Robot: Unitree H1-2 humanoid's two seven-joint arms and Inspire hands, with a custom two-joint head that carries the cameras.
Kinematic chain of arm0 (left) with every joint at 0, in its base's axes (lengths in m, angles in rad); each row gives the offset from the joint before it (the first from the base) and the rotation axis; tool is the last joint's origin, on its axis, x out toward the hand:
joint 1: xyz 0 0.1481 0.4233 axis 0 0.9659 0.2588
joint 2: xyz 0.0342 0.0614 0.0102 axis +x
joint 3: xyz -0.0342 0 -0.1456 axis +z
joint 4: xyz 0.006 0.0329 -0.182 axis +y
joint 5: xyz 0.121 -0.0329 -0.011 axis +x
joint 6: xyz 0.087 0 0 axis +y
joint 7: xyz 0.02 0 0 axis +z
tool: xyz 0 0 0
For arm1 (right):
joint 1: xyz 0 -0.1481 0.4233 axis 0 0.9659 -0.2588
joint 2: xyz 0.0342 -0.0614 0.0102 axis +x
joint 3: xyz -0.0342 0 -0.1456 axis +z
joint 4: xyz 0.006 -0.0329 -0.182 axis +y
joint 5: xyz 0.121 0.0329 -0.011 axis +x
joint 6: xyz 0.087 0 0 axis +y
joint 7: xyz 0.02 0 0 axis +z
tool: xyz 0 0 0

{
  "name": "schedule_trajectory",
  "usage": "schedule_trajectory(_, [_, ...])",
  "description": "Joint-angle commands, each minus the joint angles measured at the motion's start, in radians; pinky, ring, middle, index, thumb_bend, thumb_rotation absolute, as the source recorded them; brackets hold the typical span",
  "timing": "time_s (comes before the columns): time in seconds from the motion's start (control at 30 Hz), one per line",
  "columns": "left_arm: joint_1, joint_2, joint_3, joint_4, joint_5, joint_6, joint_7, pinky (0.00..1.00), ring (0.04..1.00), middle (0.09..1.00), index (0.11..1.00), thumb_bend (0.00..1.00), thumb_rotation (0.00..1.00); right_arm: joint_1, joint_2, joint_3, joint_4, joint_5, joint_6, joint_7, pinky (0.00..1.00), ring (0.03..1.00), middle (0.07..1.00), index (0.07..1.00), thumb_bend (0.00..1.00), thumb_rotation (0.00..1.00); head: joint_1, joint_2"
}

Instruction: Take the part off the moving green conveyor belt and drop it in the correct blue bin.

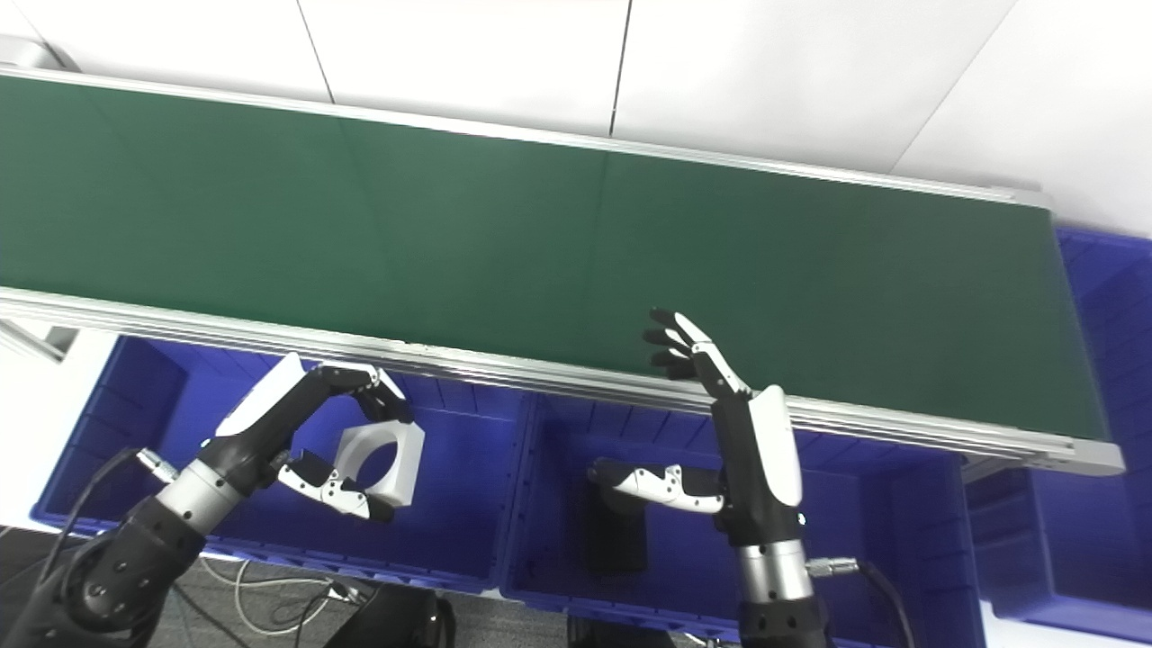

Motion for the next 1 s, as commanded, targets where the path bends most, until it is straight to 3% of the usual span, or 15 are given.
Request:
schedule_trajectory(0.0, [-0.022,0.012,-0.004,-0.014,0.045,0.022,0.007,0.54,0.483,0.503,0.480,0.50,0.00,0.011,0.011,-0.010,-0.043,-0.004,0.007,0.015,0.64,0.694,0.771,0.851,0.92,0.61,0.001,-0.001])
schedule_trajectory(0.03, [-0.021,0.011,-0.005,-0.019,0.067,0.043,0.008,0.55,0.486,0.505,0.478,0.50,0.00,0.016,0.010,-0.013,-0.046,-0.009,0.008,0.018,0.64,0.695,0.771,0.851,0.93,0.61,-0.001,-0.005])
schedule_trajectory(0.07, [-0.020,0.010,-0.005,-0.023,0.082,0.058,0.008,0.57,0.578,0.510,0.481,0.51,0.00,0.020,0.011,-0.016,-0.047,-0.013,0.007,0.021,0.64,0.695,0.769,0.850,0.92,0.60,-0.001,-0.005])
schedule_trajectory(0.1, [-0.018,0.010,-0.005,-0.033,0.100,0.083,0.005,0.58,0.609,0.512,0.482,0.51,0.00,0.024,0.010,-0.019,-0.050,-0.017,0.009,0.026,0.65,0.695,0.769,0.850,0.92,0.60,-0.002,-0.008])
schedule_trajectory(0.13, [-0.017,0.011,-0.006,-0.040,0.112,0.102,0.003,0.67,0.725,0.701,0.496,0.51,0.05,0.027,0.011,-0.022,-0.052,-0.020,0.011,0.029,0.65,0.698,0.770,0.848,0.92,0.58,-0.002,-0.008])
schedule_trajectory(0.17, [-0.017,0.012,-0.006,-0.045,0.116,0.116,0.001,0.67,0.725,0.701,0.496,0.51,0.05,0.031,0.009,-0.026,-0.055,-0.023,0.015,0.036,0.65,0.698,0.770,0.848,0.92,0.58,-0.004,-0.014])
schedule_trajectory(0.2, [-0.017,0.014,-0.007,-0.048,0.118,0.126,-0.001,0.72,0.779,0.767,0.663,0.61,0.18,0.033,0.009,-0.029,-0.057,-0.025,0.018,0.041,0.65,0.701,0.777,0.850,0.92,0.58,-0.004,-0.014])
schedule_trajectory(0.23, [-0.016,0.015,-0.006,-0.054,0.111,0.138,-0.007,0.73,0.797,0.790,0.719,0.65,0.22,0.036,0.008,-0.031,-0.056,-0.018,0.020,0.049,0.65,0.702,0.779,0.851,0.92,0.57,-0.007,-0.017])
schedule_trajectory(0.27, [-0.016,0.017,-0.006,-0.058,0.106,0.148,-0.012,0.76,0.839,0.837,0.789,0.71,0.34,0.038,0.008,-0.033,-0.056,-0.012,0.021,0.056,0.63,0.705,0.783,0.851,0.92,0.55,-0.007,-0.017])
schedule_trajectory(0.4, [-0.009,0.012,-0.005,-0.073,0.057,0.163,-0.021,0.76,0.868,0.894,0.868,0.83,0.51,0.047,0.010,-0.039,-0.068,-0.012,0.045,0.082,0.62,0.707,0.784,0.852,0.94,0.55,-0.019,-0.022])
schedule_trajectory(0.57, [-0.005,0.004,-0.001,-0.057,-0.027,0.135,-0.016,0.79,0.880,0.909,0.886,0.90,0.54,0.055,0.020,-0.044,-0.067,-0.010,0.036,0.085,0.62,0.704,0.786,0.856,0.94,0.55,-0.024,-0.034])
schedule_trajectory(0.83, [0.029,-0.040,0.022,-0.051,-0.363,-0.006,-0.038,0.77,0.844,0.868,0.850,0.95,0.52,0.090,0.045,-0.037,-0.067,0.047,0.019,0.086,0.64,0.727,0.806,0.879,0.93,0.56,-0.038,-0.065])
schedule_trajectory(0.97, [0.044,-0.054,0.024,-0.058,-0.474,-0.012,-0.064,0.81,0.843,0.865,0.853,0.95,0.51,0.104,0.057,-0.036,-0.063,0.082,0.008,0.084,0.67,0.734,0.812,0.884,0.93,0.55,-0.041,-0.090])
